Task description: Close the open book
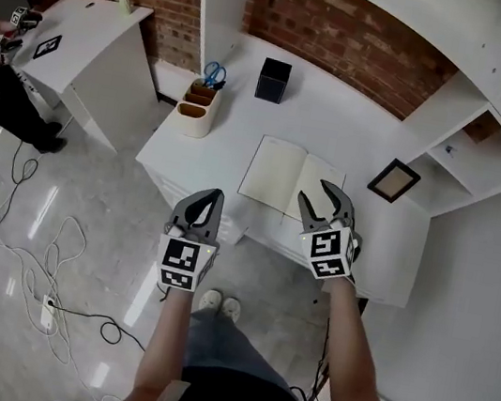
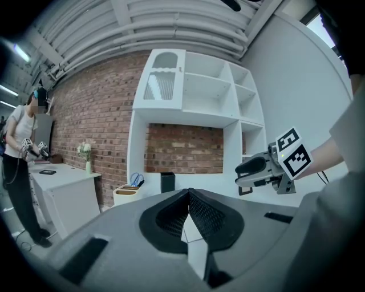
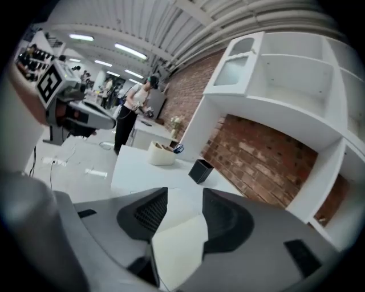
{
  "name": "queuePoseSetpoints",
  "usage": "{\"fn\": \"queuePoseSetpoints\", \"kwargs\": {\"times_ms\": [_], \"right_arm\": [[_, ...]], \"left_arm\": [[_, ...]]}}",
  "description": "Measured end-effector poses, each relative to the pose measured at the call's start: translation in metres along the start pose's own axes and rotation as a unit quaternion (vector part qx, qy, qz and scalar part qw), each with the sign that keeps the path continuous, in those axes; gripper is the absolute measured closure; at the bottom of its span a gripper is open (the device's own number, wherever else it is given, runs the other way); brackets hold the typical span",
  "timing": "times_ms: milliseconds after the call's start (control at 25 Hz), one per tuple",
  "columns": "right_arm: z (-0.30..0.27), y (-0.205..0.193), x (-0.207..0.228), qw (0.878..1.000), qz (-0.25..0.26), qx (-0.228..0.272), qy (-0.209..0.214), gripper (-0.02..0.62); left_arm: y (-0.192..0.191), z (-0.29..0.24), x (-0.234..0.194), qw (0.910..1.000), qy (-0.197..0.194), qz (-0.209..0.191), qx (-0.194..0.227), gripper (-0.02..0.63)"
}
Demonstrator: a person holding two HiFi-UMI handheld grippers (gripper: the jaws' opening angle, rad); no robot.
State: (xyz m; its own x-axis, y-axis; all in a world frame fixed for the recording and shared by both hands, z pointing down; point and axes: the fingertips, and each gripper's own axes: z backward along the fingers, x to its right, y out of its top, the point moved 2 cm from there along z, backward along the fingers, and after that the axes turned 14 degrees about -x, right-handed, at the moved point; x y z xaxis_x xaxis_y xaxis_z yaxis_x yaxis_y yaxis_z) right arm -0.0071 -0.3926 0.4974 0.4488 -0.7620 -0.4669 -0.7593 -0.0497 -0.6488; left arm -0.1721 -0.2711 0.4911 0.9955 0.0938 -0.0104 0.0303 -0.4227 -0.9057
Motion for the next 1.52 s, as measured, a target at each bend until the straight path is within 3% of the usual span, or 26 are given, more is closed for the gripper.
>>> {"fn": "queuePoseSetpoints", "kwargs": {"times_ms": [200,360,480,880,1520], "right_arm": [[-0.042,-0.005,-0.037,0.99,0.125,-0.049,0.04,0.407],[-0.066,-0.022,-0.073,0.97,0.212,-0.087,0.076,0.407],[-0.081,-0.037,-0.091,0.958,0.248,-0.112,0.091,0.407],[-0.111,-0.064,-0.117,0.942,0.281,-0.155,0.098,0.408],[-0.133,-0.064,-0.127,0.932,0.319,-0.166,0.052,0.436]], "left_arm": [[-0.017,-0.004,-0.014,0.9997,0.011,0.017,-0.012,0.598],[-0.033,-0.008,-0.019,0.9992,0.013,0.028,-0.025,0.598],[-0.043,-0.012,-0.02,0.9987,0.013,0.032,-0.036,0.598],[-0.063,-0.016,-0.024,0.9973,0.018,0.04,-0.059,0.598],[-0.081,-0.016,-0.041,0.9952,0.033,0.048,-0.078,0.598]]}}
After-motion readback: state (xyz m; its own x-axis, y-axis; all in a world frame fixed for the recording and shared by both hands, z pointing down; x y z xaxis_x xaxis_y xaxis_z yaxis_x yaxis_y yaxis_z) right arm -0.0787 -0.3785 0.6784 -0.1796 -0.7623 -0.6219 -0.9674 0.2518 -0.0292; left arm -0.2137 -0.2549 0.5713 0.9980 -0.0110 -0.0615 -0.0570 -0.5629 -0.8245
